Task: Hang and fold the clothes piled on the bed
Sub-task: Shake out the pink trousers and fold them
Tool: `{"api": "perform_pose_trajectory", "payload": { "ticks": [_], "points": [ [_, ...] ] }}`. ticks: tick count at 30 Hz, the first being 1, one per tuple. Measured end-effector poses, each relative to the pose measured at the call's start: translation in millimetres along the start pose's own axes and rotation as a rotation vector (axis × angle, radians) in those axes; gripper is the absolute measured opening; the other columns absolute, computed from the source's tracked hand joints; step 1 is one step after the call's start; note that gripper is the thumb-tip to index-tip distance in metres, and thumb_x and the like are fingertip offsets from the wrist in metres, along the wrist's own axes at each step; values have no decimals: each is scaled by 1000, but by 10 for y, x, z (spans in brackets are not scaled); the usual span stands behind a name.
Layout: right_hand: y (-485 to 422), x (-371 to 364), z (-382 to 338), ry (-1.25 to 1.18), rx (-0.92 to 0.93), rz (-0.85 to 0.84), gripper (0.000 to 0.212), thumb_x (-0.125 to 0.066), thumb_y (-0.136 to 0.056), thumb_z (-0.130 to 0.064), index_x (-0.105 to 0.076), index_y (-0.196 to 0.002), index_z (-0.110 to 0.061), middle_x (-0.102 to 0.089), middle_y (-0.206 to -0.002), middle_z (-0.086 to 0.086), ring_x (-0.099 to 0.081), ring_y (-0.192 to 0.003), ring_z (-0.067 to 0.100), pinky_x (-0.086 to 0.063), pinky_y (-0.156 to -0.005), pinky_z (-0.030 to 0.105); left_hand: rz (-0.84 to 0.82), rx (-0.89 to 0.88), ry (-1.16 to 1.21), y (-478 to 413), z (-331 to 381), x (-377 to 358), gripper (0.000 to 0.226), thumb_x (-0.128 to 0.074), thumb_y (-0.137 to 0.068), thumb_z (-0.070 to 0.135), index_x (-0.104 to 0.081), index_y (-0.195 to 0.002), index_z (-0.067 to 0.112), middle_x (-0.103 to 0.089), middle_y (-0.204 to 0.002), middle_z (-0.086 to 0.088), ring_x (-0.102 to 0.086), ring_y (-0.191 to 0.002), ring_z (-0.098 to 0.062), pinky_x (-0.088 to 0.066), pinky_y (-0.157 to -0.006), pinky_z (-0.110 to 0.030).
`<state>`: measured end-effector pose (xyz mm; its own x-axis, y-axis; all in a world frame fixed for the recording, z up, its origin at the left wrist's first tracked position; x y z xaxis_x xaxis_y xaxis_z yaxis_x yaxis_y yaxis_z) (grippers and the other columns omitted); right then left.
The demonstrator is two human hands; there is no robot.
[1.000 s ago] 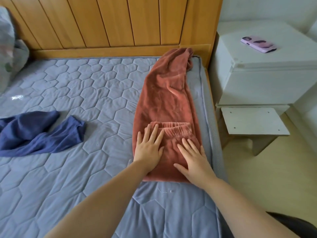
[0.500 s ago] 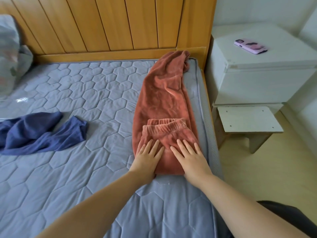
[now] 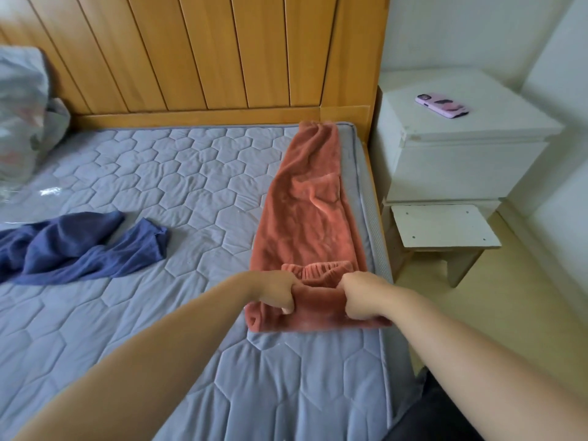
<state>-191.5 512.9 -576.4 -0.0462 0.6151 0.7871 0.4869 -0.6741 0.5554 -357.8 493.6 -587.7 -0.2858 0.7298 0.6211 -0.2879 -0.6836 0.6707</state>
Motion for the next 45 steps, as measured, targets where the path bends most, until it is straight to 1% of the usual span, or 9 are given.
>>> {"api": "perform_pose_trajectory", "payload": {
  "ticks": [7,12,16,20,28,33,37,39,45],
  "points": [
    [242,65,-87,15,-65,-479,35,-63,-61,3,-68,-95,1,-67,-87,13,-62,-68,28,-47,-54,23,-516,6,430,221,106,-236,28,-59,-59,-1,-67,-84,8,-72,-70,2,-67,-60,-11,-55,-59,-20],
    [45,441,65,-126,-83,-80,23,-64,-67,-2,-70,-88,-7,-71,-88,7,-64,-74,24,-42,-55,23,-187,-11,480,177,59,317,35,-64,-54,11,-67,-89,11,-70,-72,-1,-67,-60,-14,-54,-57,-22],
    [-133,781,194,-146,-43,435,18,-68,-77,-19,-61,-93,-22,-65,-97,3,-61,-94,27,-48,-72,32,323,-45,323,151,49,900,43,-68,-68,11,-64,-111,17,-63,-90,-1,-62,-72,-16,-49,-50,-18],
    [-228,748,141,106,55,780,57,-56,-89,-24,-38,-141,-12,-41,-144,10,-36,-132,28,-29,-108,38,835,-24,-198,4,25,997,56,-53,-86,17,-44,-140,25,-50,-139,-1,-44,-128,-23,-38,-103,-33],
    [-657,-114,299,114,-57,288,54,-18,-102,-39,-5,-153,-27,3,-161,-5,5,-147,12,0,-118,48,535,87,-329,-609,-190,-1,56,-21,-101,46,-4,-153,30,1,-161,3,5,-148,-20,-2,-117,-52],
    [-734,-114,335,106,-84,325,54,-20,-102,-38,-9,-153,-23,-2,-161,-4,-1,-148,13,-2,-118,50,543,54,-323,-704,-206,66,56,-22,-101,47,-6,-152,31,0,-161,3,5,-148,-20,-1,-117,-51],
    [-480,-75,136,251,128,700,44,-44,-89,-28,-60,-124,-7,-51,-139,15,-49,-129,29,-42,-101,55,597,26,-336,-574,-193,100,58,-30,-100,46,-12,-152,29,-4,-161,2,3,-148,-20,-5,-117,-51],
    [-349,-148,120,335,245,776,36,-53,-85,-27,-65,-114,-9,-53,-136,16,-50,-126,31,-44,-102,50,663,-1,-280,-428,-154,175,60,-41,-96,43,-22,-150,28,-11,-159,0,-2,-147,-20,-8,-117,-50],
    [-260,-325,165,446,192,542,81,-57,-64,-61,-60,-127,-11,-49,-141,12,-46,-130,27,-40,-103,49,717,-68,-446,8,46,-19,89,-23,-70,70,-41,-142,22,-43,-139,-4,-37,-130,-25,-32,-104,-41]
  ]
}}
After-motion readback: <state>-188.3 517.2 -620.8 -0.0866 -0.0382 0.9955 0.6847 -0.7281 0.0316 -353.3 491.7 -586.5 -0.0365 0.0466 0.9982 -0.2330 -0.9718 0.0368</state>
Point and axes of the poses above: each hand's wrist, its own y-axis away from the middle knuckle, its own x-axis out of the back of the hand, z = x × y, the point moved 4 cm from there along -y, towards the middle knuckle
